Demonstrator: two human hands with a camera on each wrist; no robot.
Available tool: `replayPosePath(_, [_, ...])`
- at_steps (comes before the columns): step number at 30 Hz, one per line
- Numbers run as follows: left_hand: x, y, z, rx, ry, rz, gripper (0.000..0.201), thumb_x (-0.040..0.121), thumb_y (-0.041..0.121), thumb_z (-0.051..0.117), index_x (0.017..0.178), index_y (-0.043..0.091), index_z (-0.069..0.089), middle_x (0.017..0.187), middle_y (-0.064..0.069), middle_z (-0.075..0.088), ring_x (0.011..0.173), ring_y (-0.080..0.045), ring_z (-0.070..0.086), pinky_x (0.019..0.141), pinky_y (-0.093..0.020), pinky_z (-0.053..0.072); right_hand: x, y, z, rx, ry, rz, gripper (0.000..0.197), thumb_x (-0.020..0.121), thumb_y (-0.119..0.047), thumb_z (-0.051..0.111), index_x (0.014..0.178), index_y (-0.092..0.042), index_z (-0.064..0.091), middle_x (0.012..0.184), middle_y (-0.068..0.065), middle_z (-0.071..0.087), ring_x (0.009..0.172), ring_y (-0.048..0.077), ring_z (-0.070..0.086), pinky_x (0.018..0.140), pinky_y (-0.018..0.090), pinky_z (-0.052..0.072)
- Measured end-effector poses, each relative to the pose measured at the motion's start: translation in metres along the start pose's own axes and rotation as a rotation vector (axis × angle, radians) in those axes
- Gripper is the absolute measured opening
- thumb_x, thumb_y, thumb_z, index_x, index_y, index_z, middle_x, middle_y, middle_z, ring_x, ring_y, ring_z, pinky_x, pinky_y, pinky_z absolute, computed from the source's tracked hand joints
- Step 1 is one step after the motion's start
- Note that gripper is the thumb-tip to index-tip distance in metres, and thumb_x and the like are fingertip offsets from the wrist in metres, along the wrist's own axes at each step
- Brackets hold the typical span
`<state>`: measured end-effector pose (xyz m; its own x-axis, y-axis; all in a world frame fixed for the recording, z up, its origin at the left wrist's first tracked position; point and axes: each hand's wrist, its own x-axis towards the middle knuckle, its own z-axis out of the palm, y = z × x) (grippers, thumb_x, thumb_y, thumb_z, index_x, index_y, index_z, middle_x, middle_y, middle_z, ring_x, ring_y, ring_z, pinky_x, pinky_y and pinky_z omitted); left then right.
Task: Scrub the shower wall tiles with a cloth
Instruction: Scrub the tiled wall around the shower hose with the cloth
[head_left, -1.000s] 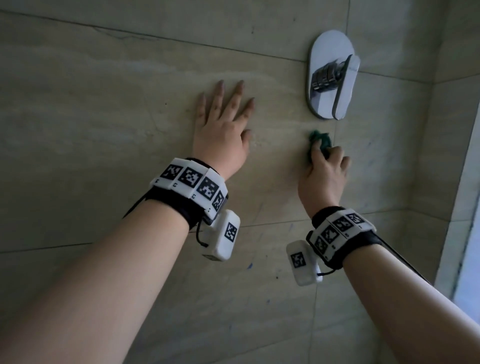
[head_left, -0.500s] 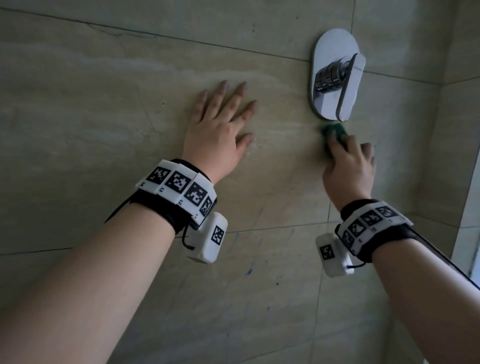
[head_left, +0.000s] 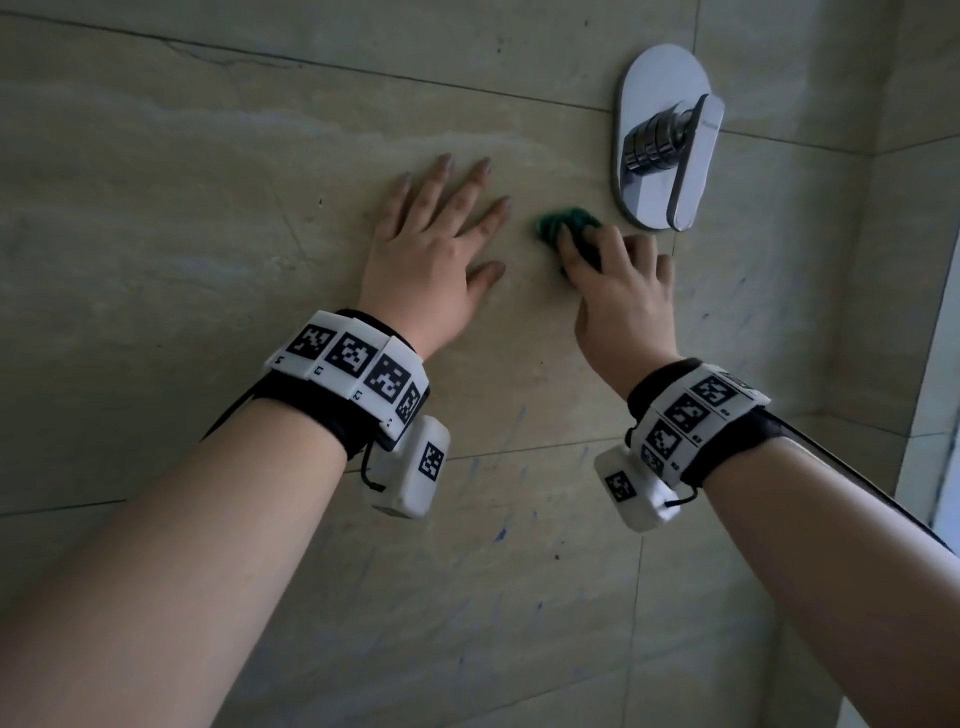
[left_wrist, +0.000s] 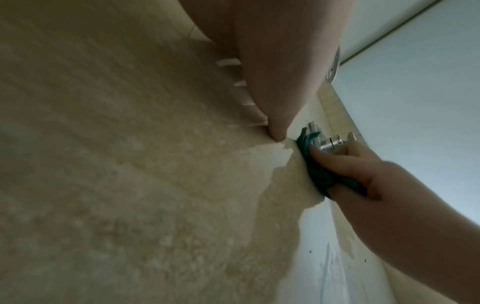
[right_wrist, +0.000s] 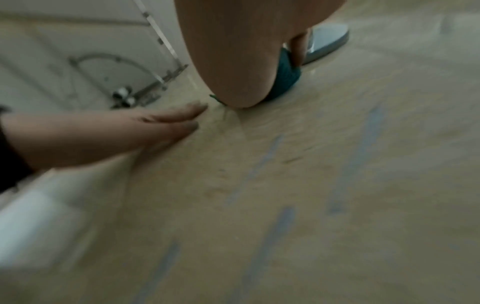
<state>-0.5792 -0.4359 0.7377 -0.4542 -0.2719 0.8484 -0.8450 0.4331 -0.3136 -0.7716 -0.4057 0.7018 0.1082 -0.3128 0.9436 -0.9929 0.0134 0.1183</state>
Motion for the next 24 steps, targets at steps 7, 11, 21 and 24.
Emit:
replayPosePath(7, [-0.004,0.006,0.002,-0.019,0.014,-0.019,0.054,0.100,0.043,0.039,0.151,0.029,0.025,0.161,0.003,0.006,0.149,-0.025,0.000,0.117,-0.041,-0.007,-0.018,0.045,-0.005,-0.113,-0.221,0.377,0.067,0.079,0.000,0.051,0.144,-0.005,0.033,0.132,0.020,0.035,0.114,0.040,0.034,0.093,0.049,0.033])
replayPosePath(11, [-0.008,0.010,0.004,-0.022,0.009,-0.013,0.054,0.100,0.043,0.041,0.150,0.029,0.027,0.161,0.002,0.007,0.149,-0.027,0.001,0.117,-0.042,-0.006,-0.024,0.034,-0.006,-0.056,-0.292,0.514,0.066,0.084,-0.005,0.049,0.146,-0.007,0.027,0.139,0.017,0.028,0.121,0.039,0.029,0.099,0.048,0.031])
replayPosePath(21, [-0.010,0.005,0.003,0.016,-0.040,0.025,0.060,0.098,0.048,0.041,0.152,0.030,0.021,0.162,0.002,0.003,0.148,-0.027,0.000,0.117,-0.043,-0.004,-0.077,-0.009,0.007,-0.096,-0.125,-0.285,0.057,0.072,-0.002,0.034,0.121,-0.002,0.061,0.104,0.012,0.060,0.087,0.033,0.049,0.070,0.040,0.038])
replayPosePath(24, [-0.012,0.005,0.004,0.017,-0.041,0.031,0.060,0.098,0.048,0.041,0.152,0.030,0.022,0.162,0.002,0.004,0.148,-0.027,0.000,0.117,-0.043,-0.004,-0.064,0.020,0.000,-0.154,-0.205,0.002,0.061,0.061,0.005,0.054,0.122,0.001,0.058,0.109,0.018,0.056,0.091,0.038,0.051,0.075,0.045,0.039])
